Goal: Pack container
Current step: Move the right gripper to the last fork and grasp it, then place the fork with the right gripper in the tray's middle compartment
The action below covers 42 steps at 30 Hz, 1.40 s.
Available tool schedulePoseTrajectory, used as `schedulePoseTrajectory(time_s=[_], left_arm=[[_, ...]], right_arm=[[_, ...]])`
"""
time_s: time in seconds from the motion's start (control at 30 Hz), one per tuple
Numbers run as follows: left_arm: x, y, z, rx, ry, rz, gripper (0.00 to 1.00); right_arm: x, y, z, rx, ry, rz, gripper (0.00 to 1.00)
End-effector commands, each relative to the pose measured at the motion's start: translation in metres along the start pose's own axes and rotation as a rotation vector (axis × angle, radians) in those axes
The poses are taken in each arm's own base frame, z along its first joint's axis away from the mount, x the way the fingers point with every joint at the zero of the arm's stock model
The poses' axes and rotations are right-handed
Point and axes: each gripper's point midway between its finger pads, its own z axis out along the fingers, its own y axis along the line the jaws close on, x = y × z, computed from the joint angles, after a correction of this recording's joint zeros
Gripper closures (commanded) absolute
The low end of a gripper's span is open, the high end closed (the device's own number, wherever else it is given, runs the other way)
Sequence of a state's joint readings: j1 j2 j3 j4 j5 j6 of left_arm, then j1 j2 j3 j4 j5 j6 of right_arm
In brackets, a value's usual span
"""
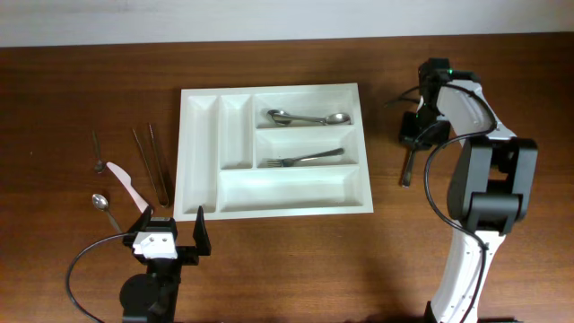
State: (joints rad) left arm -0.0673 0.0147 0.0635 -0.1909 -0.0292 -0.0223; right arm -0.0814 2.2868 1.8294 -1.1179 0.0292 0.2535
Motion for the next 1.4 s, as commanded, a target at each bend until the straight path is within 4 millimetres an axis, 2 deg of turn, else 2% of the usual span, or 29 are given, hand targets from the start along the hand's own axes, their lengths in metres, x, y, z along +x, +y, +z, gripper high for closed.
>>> schedulePoseTrajectory(time_s=[0.0, 0.13, 0.27, 0.37, 0.47, 0.5, 0.57, 0.7, 0.8, 0.97, 1.2, 1.37], left_arm=[[0.001, -0.002, 0.0, 0.01, -0.004, 0.016, 0.01], [0.001, -0.002, 0.0, 0.01, -0.004, 0.016, 0.01], [0.001, -0.002, 0.0, 0.01, -0.004, 0.016, 0.01], [0.001, -0.002, 0.0, 0.01, -0.004, 0.016, 0.01], [0.001, -0.002, 0.0, 0.01, -0.004, 0.016, 0.01], [0.001, -0.002, 0.0, 0.01, -0.004, 0.016, 0.01], [0.001, -0.002, 0.0, 0.01, -0.004, 0.016, 0.01], [0.001, -0.002, 0.0, 0.01, -0.004, 0.016, 0.01], [0.001, -0.002, 0.0, 0.01, -0.004, 0.016, 0.01], [0.001, -0.002, 0.0, 0.01, -0.004, 0.016, 0.01], [0.001, -0.002, 0.0, 0.01, -0.004, 0.016, 0.01], [0.001, -0.002, 0.0, 0.01, -0.004, 0.016, 0.01]], right_arm=[[-0.031, 0.009, -0.036, -0.023, -0.098, -0.022, 0.96], [-0.049, 0.017, -0.075, -0.048, -0.168, -0.042, 0.96], [-0.058, 0.033, -0.114, -0.111, -0.224, -0.161, 0.96], [-0.049, 0.07, -0.141, -0.254, -0.242, -0.359, 0.96], [-0.023, 0.12, -0.169, -0.46, -0.252, -0.602, 0.96], [-0.015, 0.132, -0.175, -0.501, -0.253, -0.661, 0.94], [0.002, 0.155, -0.181, -0.558, -0.256, -0.785, 0.96], [0.048, 0.19, -0.177, -0.568, -0.24, -1.124, 0.96], [0.078, 0.21, -0.174, -0.575, -0.217, -1.304, 0.96], [0.109, 0.235, -0.162, -0.544, -0.198, -1.476, 0.96], [0.124, 0.242, -0.123, -0.444, -0.178, -1.695, 0.96], [0.127, 0.241, -0.085, -0.444, -0.159, -1.743, 0.96]])
